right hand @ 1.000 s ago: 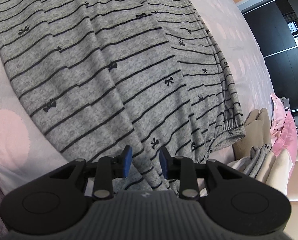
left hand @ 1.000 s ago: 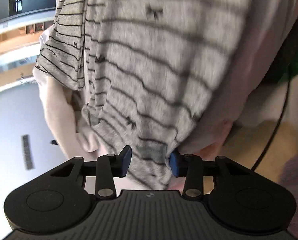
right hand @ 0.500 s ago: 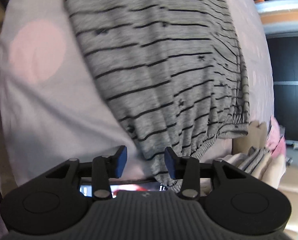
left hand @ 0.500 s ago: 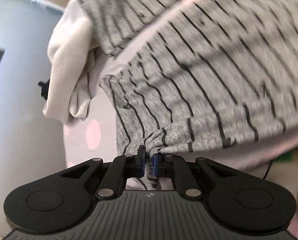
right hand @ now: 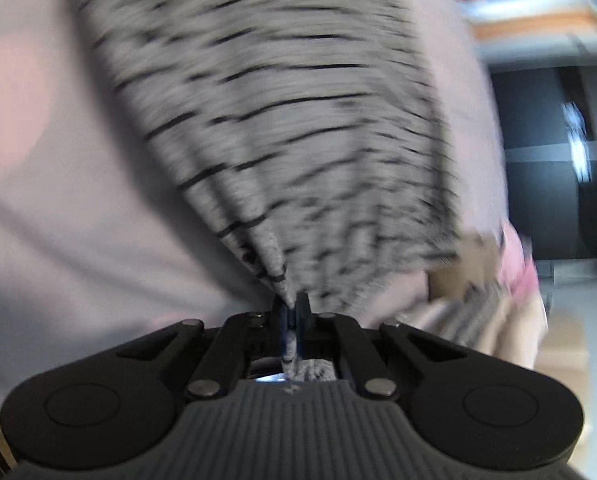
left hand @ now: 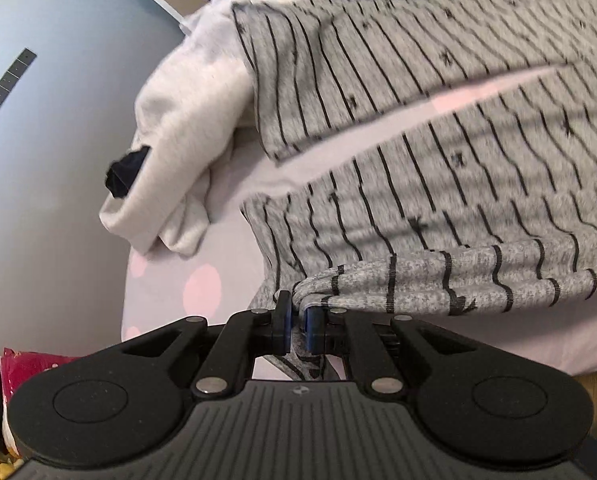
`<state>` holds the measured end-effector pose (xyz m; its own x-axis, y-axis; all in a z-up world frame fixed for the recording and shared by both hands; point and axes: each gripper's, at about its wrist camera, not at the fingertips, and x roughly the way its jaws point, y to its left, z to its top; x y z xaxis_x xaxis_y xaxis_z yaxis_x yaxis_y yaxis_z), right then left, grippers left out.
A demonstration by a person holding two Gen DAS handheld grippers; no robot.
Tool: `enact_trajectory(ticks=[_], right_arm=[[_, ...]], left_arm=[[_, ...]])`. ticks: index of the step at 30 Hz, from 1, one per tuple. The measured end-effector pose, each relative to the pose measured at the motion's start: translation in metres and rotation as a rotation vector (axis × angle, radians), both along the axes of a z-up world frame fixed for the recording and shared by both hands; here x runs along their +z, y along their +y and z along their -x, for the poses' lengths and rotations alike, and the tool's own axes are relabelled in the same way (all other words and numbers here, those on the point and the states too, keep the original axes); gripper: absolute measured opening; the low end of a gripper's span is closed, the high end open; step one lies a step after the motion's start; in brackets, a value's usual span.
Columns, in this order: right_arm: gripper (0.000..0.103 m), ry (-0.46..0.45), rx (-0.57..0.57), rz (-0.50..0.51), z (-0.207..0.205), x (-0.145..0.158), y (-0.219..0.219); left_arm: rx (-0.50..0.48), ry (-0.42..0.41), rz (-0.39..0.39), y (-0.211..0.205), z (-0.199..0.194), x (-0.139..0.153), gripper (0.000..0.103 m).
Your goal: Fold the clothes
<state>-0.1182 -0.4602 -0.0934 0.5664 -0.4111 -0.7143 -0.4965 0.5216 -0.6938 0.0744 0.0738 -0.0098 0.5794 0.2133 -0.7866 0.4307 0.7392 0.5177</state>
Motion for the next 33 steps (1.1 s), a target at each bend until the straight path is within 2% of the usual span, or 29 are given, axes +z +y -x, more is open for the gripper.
enact_trajectory(ticks=[7,16,21,25,33], right_arm=[[0.004,-0.261,-0.285,-0.253,-0.027,0.067,-0.027],[0.004,-0.414,-0.465,-0.380,-0.087,0.116,-0.049],[0.004,-0.410,-0.523,-0.352,-0.140,0.122,-0.067],[0.004,-0.368,-0.566,-0.344,-0.189,0.112,-0.086],[0.004,-0.249,-0.610,-0.300,-0.270,0.065,-0.115]], left_arm=[[-0.022,-0.101,0.041,-0.018,-0.020,0.033,0.004],[-0.011,-0.118,0.008,-0.061,-0.117,0.033,0.004],[-0.005,-0.127,-0.011,-0.085,-0.171,0.033,0.004],[0.000,-0.133,-0.027,-0.104,-0.214,0.033,0.004],[0.009,-0.104,-0.085,-0.147,-0.293,-0.013,0.004]])
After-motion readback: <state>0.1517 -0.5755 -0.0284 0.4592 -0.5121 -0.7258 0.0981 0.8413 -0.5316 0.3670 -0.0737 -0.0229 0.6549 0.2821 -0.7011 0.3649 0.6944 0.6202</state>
